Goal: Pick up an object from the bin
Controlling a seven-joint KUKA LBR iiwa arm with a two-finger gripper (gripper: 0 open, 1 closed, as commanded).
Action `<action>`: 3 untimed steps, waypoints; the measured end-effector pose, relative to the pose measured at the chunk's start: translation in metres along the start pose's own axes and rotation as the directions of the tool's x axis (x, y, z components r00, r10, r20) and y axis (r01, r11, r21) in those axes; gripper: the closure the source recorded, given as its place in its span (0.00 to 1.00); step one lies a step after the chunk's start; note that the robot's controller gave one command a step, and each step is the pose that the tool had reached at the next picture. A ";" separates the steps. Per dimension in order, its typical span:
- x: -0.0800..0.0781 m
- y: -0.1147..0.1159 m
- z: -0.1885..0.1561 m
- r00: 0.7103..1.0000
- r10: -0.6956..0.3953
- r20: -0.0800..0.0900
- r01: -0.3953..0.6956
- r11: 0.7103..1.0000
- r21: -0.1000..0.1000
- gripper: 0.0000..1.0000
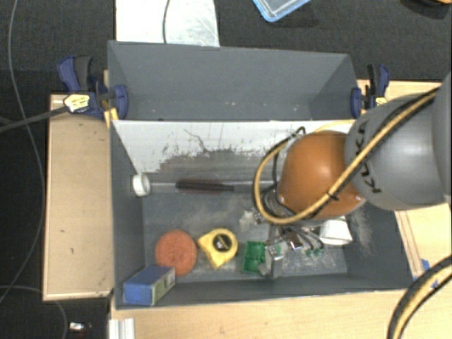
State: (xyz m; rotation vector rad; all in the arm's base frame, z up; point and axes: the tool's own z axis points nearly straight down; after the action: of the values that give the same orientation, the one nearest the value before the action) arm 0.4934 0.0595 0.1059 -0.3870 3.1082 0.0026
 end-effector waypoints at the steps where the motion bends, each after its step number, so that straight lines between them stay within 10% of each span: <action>1: 0.016 -0.017 -0.001 0.998 -0.057 -0.003 0.057 0.998 -0.001 0.00; 2: 0.027 -0.038 0.006 1.000 -0.010 -0.014 0.010 1.000 0.000 0.00; 3: 0.021 -0.028 0.033 0.937 -0.349 0.005 0.349 0.937 0.003 0.00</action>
Offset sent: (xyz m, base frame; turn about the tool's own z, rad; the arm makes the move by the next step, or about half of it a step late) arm -0.0171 -0.0423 -0.0059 -0.0138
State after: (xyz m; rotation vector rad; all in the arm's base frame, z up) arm 0.4797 0.0273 0.0726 -0.9307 2.9846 -0.0018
